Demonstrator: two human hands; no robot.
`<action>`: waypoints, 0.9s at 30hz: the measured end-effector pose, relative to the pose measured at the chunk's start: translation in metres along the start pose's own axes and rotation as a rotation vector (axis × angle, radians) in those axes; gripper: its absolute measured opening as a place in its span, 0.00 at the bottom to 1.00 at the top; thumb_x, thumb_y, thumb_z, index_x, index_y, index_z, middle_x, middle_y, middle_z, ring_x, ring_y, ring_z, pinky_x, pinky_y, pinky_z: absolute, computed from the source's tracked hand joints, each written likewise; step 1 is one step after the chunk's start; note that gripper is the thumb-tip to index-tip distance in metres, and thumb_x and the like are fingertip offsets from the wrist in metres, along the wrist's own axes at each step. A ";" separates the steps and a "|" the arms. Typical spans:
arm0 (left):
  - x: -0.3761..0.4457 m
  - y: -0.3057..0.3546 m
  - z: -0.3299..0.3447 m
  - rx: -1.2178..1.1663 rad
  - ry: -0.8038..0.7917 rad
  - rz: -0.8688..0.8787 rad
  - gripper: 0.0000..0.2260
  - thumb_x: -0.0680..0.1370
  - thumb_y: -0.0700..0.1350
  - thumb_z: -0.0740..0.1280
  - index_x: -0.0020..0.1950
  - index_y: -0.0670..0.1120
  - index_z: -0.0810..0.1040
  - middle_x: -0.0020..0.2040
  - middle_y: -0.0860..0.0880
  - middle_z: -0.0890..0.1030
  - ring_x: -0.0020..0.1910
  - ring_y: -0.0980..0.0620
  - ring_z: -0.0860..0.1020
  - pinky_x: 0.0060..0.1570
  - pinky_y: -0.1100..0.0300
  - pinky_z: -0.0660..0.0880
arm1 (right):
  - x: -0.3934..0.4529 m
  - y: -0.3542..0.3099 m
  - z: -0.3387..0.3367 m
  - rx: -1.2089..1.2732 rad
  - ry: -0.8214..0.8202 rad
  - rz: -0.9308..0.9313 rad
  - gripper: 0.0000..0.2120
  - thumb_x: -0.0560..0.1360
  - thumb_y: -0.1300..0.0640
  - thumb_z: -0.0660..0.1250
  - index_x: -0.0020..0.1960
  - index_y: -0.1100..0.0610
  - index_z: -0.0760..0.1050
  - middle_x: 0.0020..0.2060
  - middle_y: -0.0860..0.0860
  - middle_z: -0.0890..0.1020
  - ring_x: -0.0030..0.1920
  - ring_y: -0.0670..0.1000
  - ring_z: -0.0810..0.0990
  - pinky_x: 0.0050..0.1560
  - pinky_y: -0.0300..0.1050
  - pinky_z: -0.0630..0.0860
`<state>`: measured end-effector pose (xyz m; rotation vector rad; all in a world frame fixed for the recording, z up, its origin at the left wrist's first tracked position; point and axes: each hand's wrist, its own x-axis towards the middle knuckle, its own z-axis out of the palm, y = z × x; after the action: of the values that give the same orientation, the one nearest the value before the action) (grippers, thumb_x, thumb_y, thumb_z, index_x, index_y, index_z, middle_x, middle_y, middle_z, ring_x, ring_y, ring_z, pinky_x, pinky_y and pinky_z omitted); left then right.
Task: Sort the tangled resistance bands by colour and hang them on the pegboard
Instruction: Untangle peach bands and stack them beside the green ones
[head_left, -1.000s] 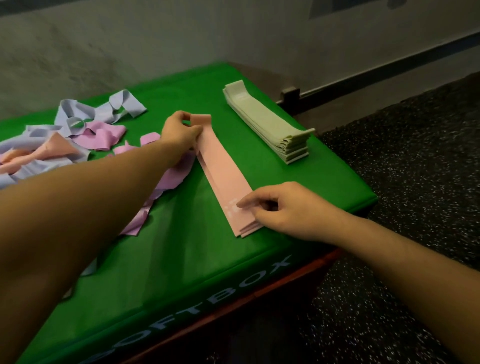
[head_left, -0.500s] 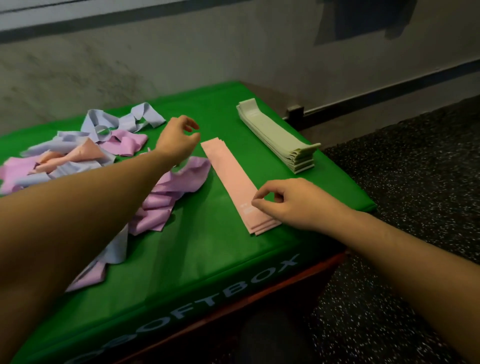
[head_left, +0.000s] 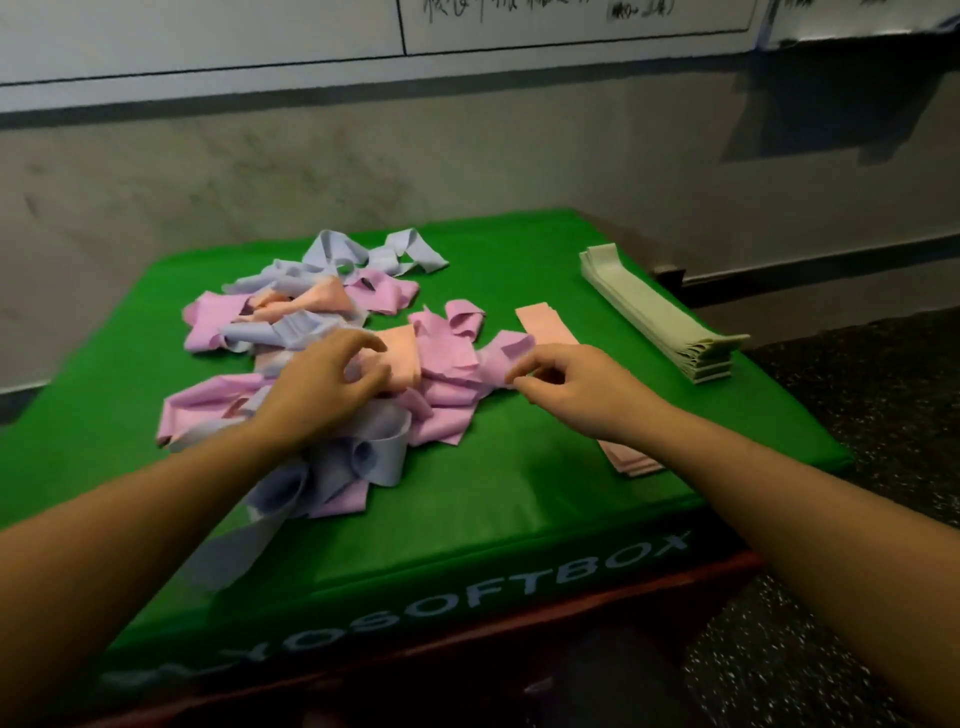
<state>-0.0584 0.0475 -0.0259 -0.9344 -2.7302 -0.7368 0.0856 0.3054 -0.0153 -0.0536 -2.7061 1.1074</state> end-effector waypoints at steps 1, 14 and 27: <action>-0.009 -0.009 -0.001 -0.043 0.012 -0.015 0.13 0.79 0.55 0.67 0.62 0.52 0.77 0.59 0.49 0.80 0.51 0.50 0.78 0.52 0.54 0.73 | 0.007 -0.005 0.008 0.006 0.007 -0.018 0.06 0.77 0.57 0.68 0.49 0.50 0.83 0.42 0.49 0.85 0.42 0.49 0.82 0.46 0.46 0.77; -0.046 -0.031 0.029 0.024 0.137 0.050 0.14 0.80 0.60 0.57 0.56 0.57 0.78 0.52 0.59 0.81 0.51 0.56 0.77 0.52 0.55 0.68 | 0.104 -0.061 0.095 -0.061 0.041 0.041 0.18 0.77 0.56 0.65 0.66 0.56 0.78 0.64 0.52 0.80 0.61 0.52 0.77 0.60 0.42 0.71; -0.051 -0.028 0.029 -0.126 0.172 -0.034 0.22 0.78 0.58 0.64 0.70 0.57 0.65 0.55 0.55 0.81 0.54 0.52 0.76 0.60 0.55 0.67 | 0.072 -0.037 0.107 -0.199 0.153 -0.182 0.09 0.74 0.47 0.73 0.43 0.53 0.81 0.41 0.48 0.75 0.45 0.50 0.72 0.43 0.46 0.65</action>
<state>-0.0350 0.0154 -0.0782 -0.8086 -2.5811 -0.9576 -0.0060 0.2133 -0.0499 0.0729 -2.6131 0.7503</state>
